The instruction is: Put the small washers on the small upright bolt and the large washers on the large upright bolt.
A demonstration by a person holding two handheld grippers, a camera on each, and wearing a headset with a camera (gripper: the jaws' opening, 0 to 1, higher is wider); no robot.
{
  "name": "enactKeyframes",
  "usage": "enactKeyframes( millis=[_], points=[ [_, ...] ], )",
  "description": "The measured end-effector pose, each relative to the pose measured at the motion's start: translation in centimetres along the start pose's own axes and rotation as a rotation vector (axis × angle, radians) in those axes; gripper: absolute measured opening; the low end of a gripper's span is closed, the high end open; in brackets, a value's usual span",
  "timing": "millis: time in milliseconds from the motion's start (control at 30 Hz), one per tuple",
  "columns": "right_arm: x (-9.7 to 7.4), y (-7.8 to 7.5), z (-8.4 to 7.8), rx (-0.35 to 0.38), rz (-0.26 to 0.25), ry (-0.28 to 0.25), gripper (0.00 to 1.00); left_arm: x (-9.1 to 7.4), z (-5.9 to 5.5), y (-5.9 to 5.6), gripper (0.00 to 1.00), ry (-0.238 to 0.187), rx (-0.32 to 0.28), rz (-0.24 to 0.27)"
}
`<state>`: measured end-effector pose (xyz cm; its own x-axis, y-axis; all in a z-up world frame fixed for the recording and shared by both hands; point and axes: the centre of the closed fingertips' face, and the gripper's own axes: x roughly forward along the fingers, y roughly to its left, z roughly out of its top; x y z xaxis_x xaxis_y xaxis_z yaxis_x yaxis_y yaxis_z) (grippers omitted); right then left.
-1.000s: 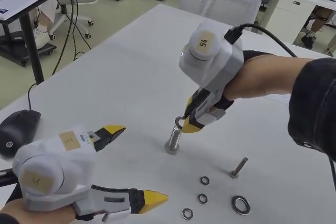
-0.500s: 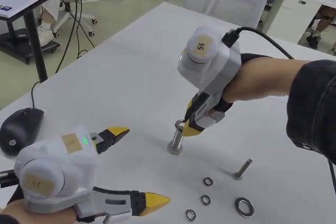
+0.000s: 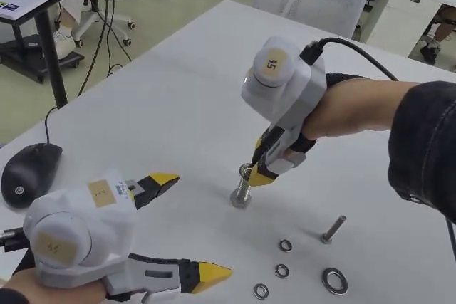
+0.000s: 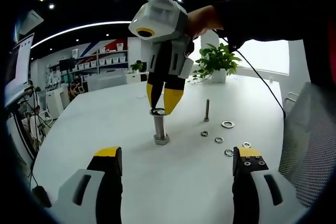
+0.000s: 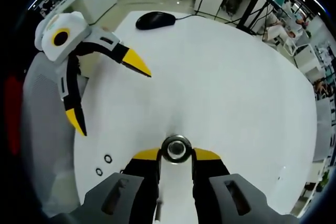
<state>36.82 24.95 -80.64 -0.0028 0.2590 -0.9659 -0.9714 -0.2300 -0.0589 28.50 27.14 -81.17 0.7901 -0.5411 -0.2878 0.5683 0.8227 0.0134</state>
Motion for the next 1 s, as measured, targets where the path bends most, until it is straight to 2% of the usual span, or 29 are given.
enactKeyframes(
  millis=[600, 1000],
  points=[
    [1.8, -0.2, -0.3, 0.004, 0.027, 0.023, 0.24, 0.2, -0.6, 0.1, 0.86, 0.011, -0.011, 0.001],
    [2.8, 0.2, -0.4, 0.002, 0.039, 0.039, 0.24, 0.2, -1.1, -0.3, 0.84, 0.022, -0.016, -0.007]
  ],
)
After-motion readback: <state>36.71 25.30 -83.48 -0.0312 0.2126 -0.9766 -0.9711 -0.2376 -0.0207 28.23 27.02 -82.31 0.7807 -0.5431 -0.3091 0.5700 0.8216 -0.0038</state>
